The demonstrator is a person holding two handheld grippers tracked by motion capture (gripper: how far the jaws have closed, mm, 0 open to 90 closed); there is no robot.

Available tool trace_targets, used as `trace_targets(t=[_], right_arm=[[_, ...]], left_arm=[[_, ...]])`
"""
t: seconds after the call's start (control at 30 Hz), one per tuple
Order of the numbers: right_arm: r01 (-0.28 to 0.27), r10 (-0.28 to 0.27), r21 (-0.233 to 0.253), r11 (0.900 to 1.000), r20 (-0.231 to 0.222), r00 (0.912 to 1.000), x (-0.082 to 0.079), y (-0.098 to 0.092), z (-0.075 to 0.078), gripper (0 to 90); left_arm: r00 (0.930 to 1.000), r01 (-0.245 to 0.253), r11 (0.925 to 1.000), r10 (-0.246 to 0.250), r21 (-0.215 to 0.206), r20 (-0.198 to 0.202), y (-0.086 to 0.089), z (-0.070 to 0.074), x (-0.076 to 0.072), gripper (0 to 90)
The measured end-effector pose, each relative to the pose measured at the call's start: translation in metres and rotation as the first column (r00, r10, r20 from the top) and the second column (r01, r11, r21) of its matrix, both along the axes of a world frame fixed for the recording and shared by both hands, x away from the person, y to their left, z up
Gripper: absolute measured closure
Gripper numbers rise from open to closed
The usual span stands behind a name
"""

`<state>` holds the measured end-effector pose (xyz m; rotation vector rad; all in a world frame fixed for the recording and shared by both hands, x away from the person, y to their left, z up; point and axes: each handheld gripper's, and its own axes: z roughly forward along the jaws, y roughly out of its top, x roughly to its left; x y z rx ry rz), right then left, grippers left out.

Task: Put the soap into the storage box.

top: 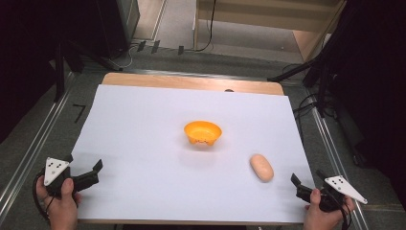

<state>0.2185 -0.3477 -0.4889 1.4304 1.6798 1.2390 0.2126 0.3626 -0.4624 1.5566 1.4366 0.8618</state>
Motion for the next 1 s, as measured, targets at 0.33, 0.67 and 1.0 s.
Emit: trace_targets(t=[0.33, 0.67, 1.0], right_arm=[[-0.021, 0.021, -0.003, 1.000, -0.005, 0.9998, 0.000, 0.000, 0.001, 5.2], [-0.095, 0.081, -0.112, 0.989, -0.125, 0.9889, 0.006, 0.007, 0.013, 0.0], [-0.180, 0.118, -0.187, 0.966, -0.301, 0.9464, 0.019, 0.021, 0.031, 0.0]], left_arm=[[1.0000, 0.001, 1.0000, -0.001, 0.000, 0.001, 0.000, 0.000, 0.000, 0.1], [1.0000, 0.005, 0.9999, -0.005, 0.010, -0.006, -0.001, 0.000, 0.001, 0.1], [1.0000, 0.008, 0.9999, -0.008, 0.009, -0.005, -0.001, 0.000, 0.001, 0.1]])
